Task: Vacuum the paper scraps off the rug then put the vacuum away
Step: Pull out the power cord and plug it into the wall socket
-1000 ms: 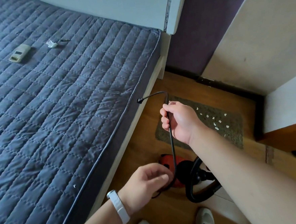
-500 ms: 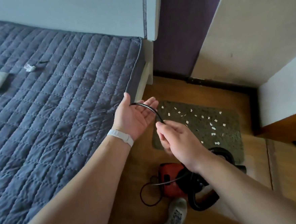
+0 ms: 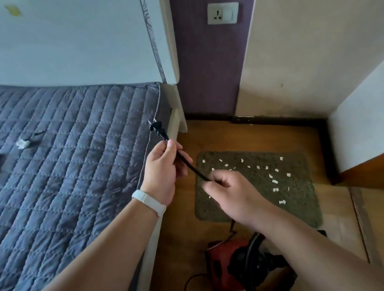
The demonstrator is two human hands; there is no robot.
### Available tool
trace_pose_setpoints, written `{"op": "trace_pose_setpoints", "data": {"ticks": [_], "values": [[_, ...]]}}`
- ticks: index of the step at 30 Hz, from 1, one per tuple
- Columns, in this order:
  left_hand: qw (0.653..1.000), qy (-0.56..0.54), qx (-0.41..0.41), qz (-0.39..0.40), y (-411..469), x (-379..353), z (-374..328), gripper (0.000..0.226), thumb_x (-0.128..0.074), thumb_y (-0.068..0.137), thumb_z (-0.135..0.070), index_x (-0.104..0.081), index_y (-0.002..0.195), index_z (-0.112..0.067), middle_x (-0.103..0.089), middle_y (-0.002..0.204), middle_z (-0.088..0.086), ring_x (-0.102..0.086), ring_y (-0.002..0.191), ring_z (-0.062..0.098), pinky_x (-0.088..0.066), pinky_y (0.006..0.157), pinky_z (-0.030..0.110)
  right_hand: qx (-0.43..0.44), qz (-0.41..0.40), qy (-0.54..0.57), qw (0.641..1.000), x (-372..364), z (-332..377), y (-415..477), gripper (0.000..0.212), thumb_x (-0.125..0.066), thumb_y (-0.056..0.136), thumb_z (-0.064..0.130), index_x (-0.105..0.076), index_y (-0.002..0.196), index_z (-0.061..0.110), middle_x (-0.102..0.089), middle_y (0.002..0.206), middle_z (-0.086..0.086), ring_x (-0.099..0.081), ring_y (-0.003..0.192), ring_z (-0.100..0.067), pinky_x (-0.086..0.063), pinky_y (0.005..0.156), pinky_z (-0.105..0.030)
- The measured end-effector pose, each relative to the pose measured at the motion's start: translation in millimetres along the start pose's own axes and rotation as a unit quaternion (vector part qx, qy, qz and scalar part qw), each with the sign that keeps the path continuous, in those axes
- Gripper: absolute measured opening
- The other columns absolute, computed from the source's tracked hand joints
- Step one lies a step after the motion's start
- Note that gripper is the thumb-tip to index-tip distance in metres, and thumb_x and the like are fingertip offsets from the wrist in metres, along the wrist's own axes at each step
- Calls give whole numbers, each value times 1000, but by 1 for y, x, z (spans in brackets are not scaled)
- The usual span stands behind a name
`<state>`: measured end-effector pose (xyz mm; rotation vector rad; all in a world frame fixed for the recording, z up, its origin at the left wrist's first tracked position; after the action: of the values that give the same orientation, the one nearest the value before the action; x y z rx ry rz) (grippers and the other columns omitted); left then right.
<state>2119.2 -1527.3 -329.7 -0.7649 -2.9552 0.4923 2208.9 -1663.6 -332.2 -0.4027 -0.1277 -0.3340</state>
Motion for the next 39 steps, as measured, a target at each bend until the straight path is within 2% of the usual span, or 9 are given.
{"op": "trace_pose_setpoints", "data": {"ticks": [4,7,11,14,17,23,29,33,39], "values": [[996,36,-11,87,9,-20,-4,29,-38,105,-19,-56,88,-5,-64,71,10,-51,56,23,-45,54,29,13,-13,-6,1000,10,5,24,36,-57,98,29,-46,67,13,-38,51,6,-33,42,-7,-27,45,-24],[993,24,-4,119,25,-30,-6,28,-40,104,-17,-59,87,-5,-61,74,12,-58,65,23,-50,60,31,12,-38,15,999,15,9,44,39,-54,100,32,-47,68,11,-36,48,10,-31,41,-6,-26,46,-24],[991,22,5,132,68,-36,-13,27,-42,104,-18,-65,98,-6,-61,73,9,-55,62,16,-45,54,24,20,-88,0,996,17,16,81,37,-50,102,32,-59,80,3,-42,51,7,-36,45,-7,-28,49,-28],[991,17,10,132,116,-39,-15,24,-42,104,-16,-62,113,-8,-61,67,7,-47,50,16,-37,44,22,20,-130,6,991,21,18,120,35,-53,100,32,-62,78,6,-45,50,7,-38,46,-6,-28,47,-22],[991,32,9,127,180,-43,-14,24,-45,103,-21,-65,107,-9,-62,63,5,-40,43,14,-35,40,20,1,-169,39,985,21,14,172,35,-54,100,29,-55,70,11,-43,50,10,-36,47,-5,-28,45,-20],[988,67,34,135,286,-51,-28,28,-47,101,-32,-70,97,-16,-61,63,3,-42,45,11,-38,45,23,-21,-219,40,975,18,29,261,26,-50,101,27,-56,76,23,-52,55,16,-45,48,0,-35,45,-14],[981,24,66,182,370,-81,-45,30,-47,101,-30,-65,84,-13,-59,65,3,-45,48,12,-37,45,22,-26,-264,61,962,48,46,334,25,-50,102,29,-60,80,19,-53,55,14,-45,47,1,-34,42,-11],[974,1,75,213,415,-115,-55,30,-48,99,-28,-63,78,-14,-60,63,3,-49,57,16,-39,57,32,-27,-317,75,945,75,54,373,28,-51,101,29,-58,76,20,-48,51,13,-41,45,-1,-29,40,-11],[967,7,61,246,468,-164,-74,31,-48,100,-31,-60,80,-12,-58,61,3,-41,53,18,-34,52,30,-39,-376,89,921,122,67,418,31,-50,101,28,-55,72,18,-44,49,12,-36,41,-2,-25,37,-13]]}}
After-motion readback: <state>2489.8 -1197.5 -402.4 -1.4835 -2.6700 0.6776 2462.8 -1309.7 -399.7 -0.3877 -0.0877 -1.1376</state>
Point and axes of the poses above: each hand's wrist, its own y-axis towards the middle knuckle, its own x-axis out of the back of the hand, z = x × y, the point moved 1 cm from there along y, towards the middle knuckle
